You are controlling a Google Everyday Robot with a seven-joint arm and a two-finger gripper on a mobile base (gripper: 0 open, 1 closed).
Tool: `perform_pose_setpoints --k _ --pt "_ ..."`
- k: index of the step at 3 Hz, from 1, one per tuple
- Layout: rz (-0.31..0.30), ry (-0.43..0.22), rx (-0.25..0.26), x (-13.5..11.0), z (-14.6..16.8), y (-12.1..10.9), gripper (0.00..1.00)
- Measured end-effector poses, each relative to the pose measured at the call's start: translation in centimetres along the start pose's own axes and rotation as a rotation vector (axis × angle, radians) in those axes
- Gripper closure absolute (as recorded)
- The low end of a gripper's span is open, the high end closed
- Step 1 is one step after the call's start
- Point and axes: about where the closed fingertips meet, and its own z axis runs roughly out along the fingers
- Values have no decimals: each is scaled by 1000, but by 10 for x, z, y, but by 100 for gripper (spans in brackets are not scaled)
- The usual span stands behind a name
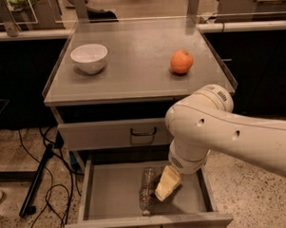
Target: Pick water bottle from middle drawer and place on counter
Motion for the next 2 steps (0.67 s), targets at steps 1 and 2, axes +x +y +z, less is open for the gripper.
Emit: perform_pose_setpoints --k 1,2 --pt "-3 5 -5 1 3 4 0" --pt "6 34 -50 -2 33 23 0"
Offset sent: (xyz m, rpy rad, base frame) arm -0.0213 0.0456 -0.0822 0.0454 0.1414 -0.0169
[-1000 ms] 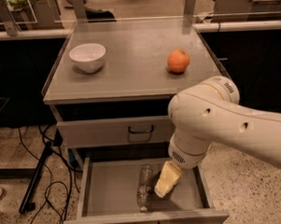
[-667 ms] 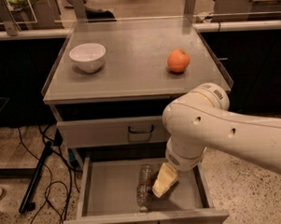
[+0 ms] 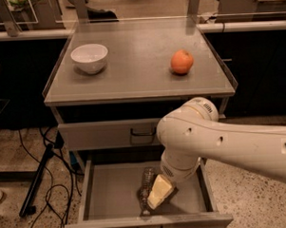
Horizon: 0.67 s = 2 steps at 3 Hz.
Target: Pick water bottle from middle drawer and place on counter
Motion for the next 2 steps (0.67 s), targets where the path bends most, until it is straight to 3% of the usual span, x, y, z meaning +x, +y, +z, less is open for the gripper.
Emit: perform_pose_setpoints --k 1,2 --pt "23 29 -46 -6 34 9 0" --pt "23 29 -46 -6 34 9 0"
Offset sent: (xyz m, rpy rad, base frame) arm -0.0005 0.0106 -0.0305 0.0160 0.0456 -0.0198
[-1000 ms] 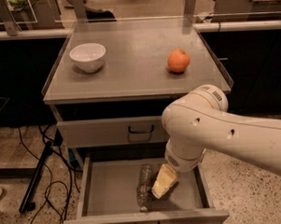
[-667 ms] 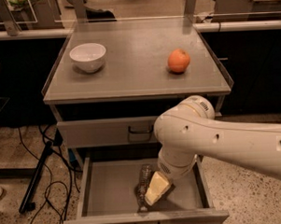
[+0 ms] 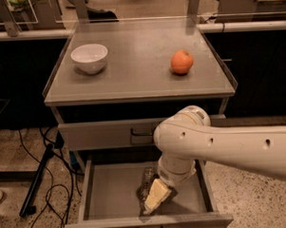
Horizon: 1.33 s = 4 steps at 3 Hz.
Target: Pick water bottle from middle drawer and place on counter
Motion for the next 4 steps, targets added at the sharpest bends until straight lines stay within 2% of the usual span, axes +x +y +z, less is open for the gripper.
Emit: perform_pose_setpoints --k 2,3,4 --pt "142 29 -50 -11 47 -2 0" --pt "202 42 -55 -17 62 -4 0" --pt "209 44 -55 -17 64 -5 0"
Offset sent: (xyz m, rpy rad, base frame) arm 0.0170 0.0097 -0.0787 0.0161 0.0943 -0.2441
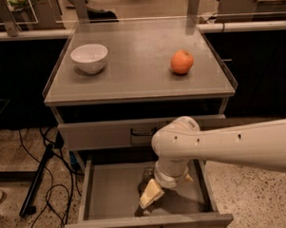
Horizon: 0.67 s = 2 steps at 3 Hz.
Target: Pick water bottle from middle drawer and place on counter
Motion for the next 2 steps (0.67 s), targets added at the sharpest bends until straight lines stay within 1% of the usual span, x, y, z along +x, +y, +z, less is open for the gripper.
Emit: perform_pose_setpoints --k 1,2 --pt "35 8 -49 -3 16 3 0" --pt "88 -39 -113 -13 39 9 0"
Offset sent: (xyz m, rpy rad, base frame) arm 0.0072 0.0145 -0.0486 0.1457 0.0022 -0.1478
